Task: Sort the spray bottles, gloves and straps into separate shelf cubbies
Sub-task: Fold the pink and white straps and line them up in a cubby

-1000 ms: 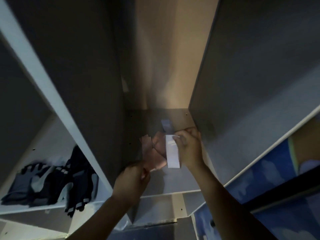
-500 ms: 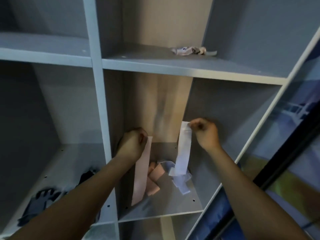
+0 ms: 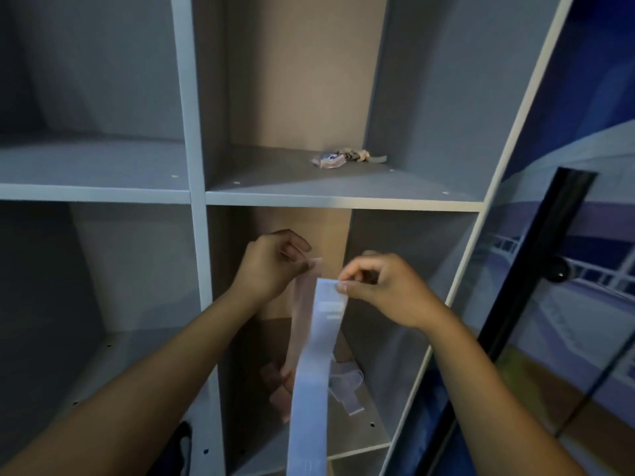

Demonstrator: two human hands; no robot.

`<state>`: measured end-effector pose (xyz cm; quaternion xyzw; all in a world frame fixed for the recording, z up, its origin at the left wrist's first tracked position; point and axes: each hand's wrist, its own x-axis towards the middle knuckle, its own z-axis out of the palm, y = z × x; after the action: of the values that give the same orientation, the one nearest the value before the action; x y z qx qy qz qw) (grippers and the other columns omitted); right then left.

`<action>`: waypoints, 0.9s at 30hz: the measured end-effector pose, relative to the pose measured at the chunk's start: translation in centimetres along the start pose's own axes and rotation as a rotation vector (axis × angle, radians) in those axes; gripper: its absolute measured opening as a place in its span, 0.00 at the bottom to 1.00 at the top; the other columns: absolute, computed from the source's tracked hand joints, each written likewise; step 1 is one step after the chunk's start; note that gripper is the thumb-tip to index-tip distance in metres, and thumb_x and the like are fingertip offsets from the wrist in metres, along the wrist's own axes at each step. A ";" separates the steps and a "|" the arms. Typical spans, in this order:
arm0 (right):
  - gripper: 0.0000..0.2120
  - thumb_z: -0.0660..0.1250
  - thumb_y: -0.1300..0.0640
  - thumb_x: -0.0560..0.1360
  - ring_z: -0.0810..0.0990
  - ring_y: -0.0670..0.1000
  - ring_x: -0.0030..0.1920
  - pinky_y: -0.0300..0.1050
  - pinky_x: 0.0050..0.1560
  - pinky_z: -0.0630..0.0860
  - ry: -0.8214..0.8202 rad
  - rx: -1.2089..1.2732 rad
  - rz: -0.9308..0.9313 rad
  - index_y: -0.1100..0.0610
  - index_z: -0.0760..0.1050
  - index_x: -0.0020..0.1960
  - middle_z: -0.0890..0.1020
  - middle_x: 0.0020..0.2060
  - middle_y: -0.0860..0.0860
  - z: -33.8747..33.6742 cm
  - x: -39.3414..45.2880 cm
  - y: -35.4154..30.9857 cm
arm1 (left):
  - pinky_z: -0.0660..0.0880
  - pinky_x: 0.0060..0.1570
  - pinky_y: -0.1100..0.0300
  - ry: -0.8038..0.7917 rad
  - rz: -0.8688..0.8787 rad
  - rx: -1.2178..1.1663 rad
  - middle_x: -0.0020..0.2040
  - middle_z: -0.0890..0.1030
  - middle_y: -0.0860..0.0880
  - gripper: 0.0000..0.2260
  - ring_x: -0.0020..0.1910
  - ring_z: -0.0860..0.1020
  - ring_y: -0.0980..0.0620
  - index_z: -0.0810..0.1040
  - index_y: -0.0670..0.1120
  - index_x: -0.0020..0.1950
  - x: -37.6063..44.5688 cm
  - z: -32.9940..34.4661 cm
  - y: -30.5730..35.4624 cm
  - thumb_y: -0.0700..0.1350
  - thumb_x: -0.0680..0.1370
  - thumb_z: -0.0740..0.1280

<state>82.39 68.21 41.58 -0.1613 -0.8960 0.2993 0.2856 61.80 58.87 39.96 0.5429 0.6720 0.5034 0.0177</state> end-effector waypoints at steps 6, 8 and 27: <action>0.01 0.74 0.60 0.75 0.80 0.44 0.40 0.41 0.45 0.77 -0.026 0.121 0.024 0.56 0.83 0.44 0.85 0.40 0.50 1.0 -0.4 -1.3 | 0.82 0.47 0.57 -0.003 0.034 0.023 0.44 0.83 0.53 0.05 0.44 0.82 0.56 0.82 0.47 0.49 -0.5 -0.6 0.3 0.43 0.75 0.74; 0.02 0.73 0.60 0.75 0.81 0.44 0.41 0.41 0.46 0.78 -0.070 0.129 0.043 0.54 0.83 0.45 0.85 0.40 0.49 1.3 -0.9 -1.0 | 0.82 0.46 0.55 -0.025 0.033 0.028 0.45 0.83 0.53 0.05 0.45 0.82 0.55 0.82 0.47 0.50 -1.0 -0.7 -0.2 0.42 0.75 0.73; 0.08 0.67 0.57 0.75 0.80 0.53 0.40 0.40 0.40 0.70 -0.032 -0.351 0.544 0.60 0.81 0.42 0.84 0.41 0.57 14.8 -0.7 23.2 | 0.76 0.60 0.51 -0.367 -0.380 0.455 0.57 0.81 0.49 0.10 0.56 0.79 0.50 0.78 0.50 0.60 -6.2 5.1 -12.0 0.45 0.82 0.59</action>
<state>76.63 79.14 17.00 -0.4367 -0.8624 0.2082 0.1491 58.69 58.80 25.82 0.4797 0.8416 0.2224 0.1104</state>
